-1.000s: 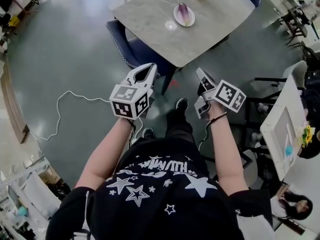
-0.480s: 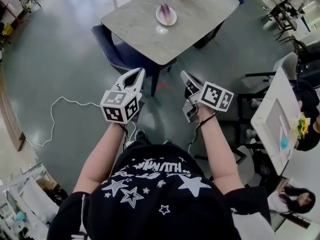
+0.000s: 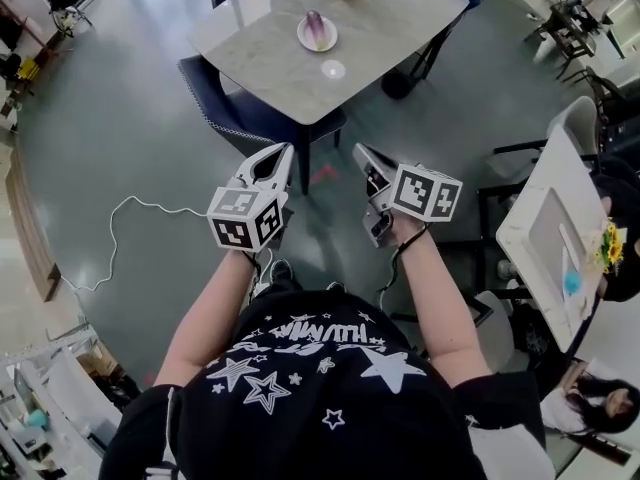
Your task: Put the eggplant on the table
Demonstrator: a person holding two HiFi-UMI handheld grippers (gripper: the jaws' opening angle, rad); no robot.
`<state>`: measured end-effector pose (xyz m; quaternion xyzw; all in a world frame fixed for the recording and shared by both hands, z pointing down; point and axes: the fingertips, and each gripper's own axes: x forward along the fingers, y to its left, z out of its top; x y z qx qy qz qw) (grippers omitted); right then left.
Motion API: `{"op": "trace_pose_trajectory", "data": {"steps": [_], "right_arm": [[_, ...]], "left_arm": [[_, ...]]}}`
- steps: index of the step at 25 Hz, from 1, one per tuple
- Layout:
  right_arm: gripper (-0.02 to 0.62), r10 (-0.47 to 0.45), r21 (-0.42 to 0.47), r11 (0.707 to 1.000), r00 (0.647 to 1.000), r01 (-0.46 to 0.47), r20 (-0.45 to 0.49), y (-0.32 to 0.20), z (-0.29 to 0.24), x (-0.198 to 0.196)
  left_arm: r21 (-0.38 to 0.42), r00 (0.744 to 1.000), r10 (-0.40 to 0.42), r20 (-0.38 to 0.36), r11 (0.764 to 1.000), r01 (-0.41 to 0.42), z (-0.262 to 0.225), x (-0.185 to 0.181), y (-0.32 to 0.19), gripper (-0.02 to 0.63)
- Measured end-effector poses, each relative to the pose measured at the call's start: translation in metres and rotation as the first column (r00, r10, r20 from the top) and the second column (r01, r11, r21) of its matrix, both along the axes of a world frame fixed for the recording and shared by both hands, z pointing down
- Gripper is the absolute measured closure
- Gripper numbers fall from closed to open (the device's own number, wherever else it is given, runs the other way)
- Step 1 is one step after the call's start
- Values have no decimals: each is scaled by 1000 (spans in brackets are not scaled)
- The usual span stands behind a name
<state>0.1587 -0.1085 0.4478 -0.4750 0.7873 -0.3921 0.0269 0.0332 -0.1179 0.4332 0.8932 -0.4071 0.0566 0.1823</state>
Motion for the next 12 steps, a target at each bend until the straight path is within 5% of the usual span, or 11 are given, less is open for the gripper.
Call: {"op": "trace_pose_trajectory", "data": {"steps": [12], "right_arm": [[589,-23,65,998,999,25,-35,13,-17,20]], "left_arm": [[37,1000,6,6,999,-6,-10,34,15,599]]}}
